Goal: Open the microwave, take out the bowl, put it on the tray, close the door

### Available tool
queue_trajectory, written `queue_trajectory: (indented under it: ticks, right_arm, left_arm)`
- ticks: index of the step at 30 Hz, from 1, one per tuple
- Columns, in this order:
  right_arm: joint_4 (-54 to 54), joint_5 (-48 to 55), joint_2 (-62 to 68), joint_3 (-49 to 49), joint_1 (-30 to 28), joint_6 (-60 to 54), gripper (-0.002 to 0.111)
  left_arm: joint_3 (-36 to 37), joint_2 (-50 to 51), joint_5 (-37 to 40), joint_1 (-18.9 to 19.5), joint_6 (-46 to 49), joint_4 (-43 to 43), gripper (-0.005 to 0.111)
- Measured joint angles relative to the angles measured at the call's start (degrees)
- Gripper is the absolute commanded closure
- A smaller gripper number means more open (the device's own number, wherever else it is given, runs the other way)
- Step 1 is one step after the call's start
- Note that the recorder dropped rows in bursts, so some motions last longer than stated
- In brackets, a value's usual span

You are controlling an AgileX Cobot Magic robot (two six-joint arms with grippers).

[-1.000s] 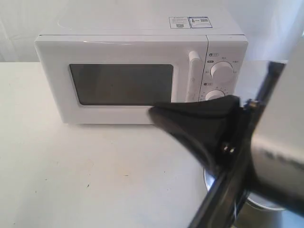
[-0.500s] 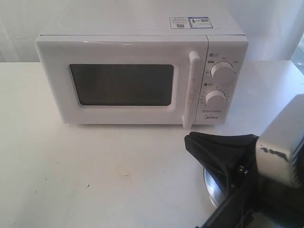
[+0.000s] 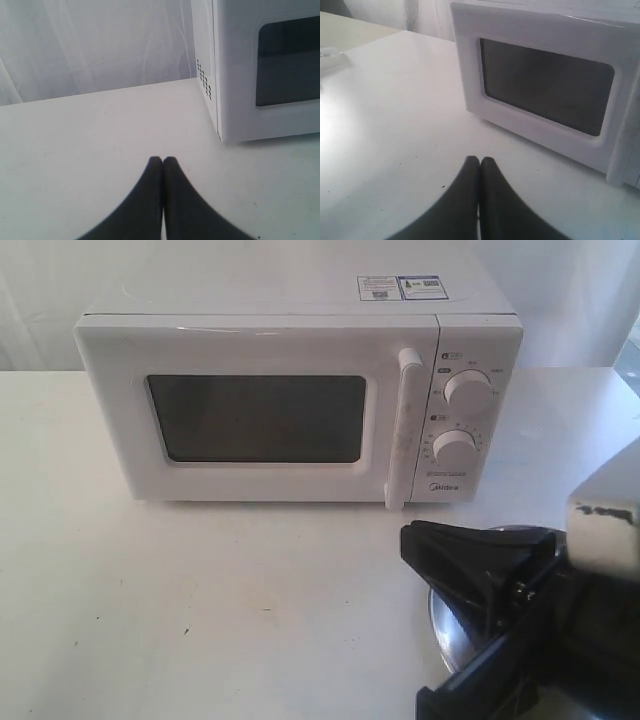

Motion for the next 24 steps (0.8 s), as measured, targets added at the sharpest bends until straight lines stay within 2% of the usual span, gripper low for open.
queue_trajectory:
  ticks: [6, 10, 13, 14, 20, 24]
  right_arm:
    - [-0.2, 2.2, -2.4, 0.0, 0.0, 0.6, 0.108]
    - [-0.5, -0.1, -3.1, 0.0, -7.2, 1.1, 0.108]
    - [-2.6, -11.0, -4.5, 0.0, -19.7, 1.1, 0.108]
    - [-3.7, -15.6, -5.2, 0.0, -26.2, 1.1, 0.108]
    - [-6.0, -40.6, -11.4, 1.7, -57.2, 1.1, 0.108]
    - [-6.3, -48.2, -16.1, 4.9, -70.0, 1.1, 0.108]
  left_arm:
    - [0.0, 0.0, 0.0, 0.0, 0.0, 0.0, 0.107]
    - [0.0, 0.0, 0.0, 0.0, 0.0, 0.0, 0.107]
    - [0.0, 0.0, 0.0, 0.0, 0.0, 0.0, 0.107]
    - [0.0, 0.0, 0.0, 0.0, 0.0, 0.0, 0.107]
    - [0.0, 0.0, 0.0, 0.0, 0.0, 0.0, 0.107]
    - [0.0, 0.0, 0.0, 0.0, 0.0, 0.0, 0.107]
